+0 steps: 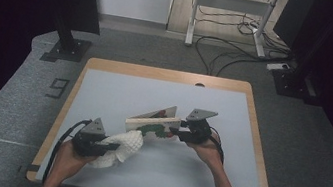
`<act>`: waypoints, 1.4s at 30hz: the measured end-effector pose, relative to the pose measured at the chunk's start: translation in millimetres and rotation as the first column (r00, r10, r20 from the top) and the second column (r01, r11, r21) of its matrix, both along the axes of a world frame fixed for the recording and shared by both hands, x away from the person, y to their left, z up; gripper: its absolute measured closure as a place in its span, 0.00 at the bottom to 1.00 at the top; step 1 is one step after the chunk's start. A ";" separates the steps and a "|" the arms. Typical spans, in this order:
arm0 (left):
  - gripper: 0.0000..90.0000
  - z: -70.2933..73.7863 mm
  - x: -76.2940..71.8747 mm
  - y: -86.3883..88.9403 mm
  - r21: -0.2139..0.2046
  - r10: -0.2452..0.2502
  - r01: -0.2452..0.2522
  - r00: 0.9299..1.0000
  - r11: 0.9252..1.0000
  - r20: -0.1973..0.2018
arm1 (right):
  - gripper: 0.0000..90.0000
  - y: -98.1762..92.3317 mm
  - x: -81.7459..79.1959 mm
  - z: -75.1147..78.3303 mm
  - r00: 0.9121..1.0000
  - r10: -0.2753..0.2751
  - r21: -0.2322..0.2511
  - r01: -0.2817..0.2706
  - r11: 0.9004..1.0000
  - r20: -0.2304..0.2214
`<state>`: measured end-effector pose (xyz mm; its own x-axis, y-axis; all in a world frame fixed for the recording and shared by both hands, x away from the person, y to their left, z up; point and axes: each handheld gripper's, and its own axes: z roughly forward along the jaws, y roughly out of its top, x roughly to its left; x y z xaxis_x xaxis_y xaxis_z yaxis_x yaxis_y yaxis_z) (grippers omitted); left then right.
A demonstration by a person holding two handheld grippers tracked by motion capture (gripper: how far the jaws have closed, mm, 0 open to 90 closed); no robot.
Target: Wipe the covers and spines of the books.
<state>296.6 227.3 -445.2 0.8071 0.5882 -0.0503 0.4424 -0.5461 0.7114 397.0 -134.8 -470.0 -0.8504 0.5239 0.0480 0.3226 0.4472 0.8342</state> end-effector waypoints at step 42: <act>0.79 -58.1 56.9 -6.5 0.065 0.098 -0.091 0.990 0.994 -0.102 | 0.62 1.1 -0.7 0.1 1.000 -0.003 -0.004 0.003 1.000 0.003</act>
<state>353.5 220.9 -503.3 0.7399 0.6662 -0.0941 0.5644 -0.5385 0.6257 396.3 -133.6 -469.9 -0.8492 0.5263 0.0431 0.3212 0.4499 0.8333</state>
